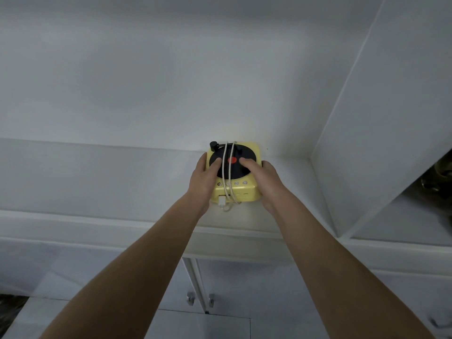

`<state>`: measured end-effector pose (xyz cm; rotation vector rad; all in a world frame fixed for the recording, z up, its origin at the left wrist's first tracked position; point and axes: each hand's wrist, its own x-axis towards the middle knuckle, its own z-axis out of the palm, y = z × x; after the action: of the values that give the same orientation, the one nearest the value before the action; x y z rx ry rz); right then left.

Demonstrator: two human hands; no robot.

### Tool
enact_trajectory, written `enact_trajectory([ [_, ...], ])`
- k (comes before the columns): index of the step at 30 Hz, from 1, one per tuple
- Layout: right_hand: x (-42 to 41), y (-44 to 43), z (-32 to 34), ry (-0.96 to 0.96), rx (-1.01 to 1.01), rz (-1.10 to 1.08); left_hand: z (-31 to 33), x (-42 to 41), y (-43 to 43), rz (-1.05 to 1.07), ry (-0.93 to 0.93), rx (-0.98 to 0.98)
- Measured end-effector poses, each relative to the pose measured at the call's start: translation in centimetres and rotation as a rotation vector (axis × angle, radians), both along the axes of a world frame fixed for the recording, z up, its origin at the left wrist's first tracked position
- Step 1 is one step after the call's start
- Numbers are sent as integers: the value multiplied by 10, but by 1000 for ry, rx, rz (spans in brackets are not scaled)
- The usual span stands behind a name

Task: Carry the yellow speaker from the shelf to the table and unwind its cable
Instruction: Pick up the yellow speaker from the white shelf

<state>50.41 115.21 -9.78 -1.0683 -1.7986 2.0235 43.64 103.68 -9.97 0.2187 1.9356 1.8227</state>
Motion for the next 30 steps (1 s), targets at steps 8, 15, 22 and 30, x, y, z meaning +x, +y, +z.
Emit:
enact_trajectory([
  [8, -3, 4, -3, 82, -246, 23, 7, -9, -4, -58, -48, 6],
  [15, -2, 4, -10, 173, -363, -5, 13, -12, -9, -110, -74, -14],
  [22, -1, 6, 6, 217, -330, 34, 29, -7, -9, -124, -71, 10],
  [30, 17, 15, 57, 278, -208, 35, 78, 9, -3, -204, -20, 73],
])
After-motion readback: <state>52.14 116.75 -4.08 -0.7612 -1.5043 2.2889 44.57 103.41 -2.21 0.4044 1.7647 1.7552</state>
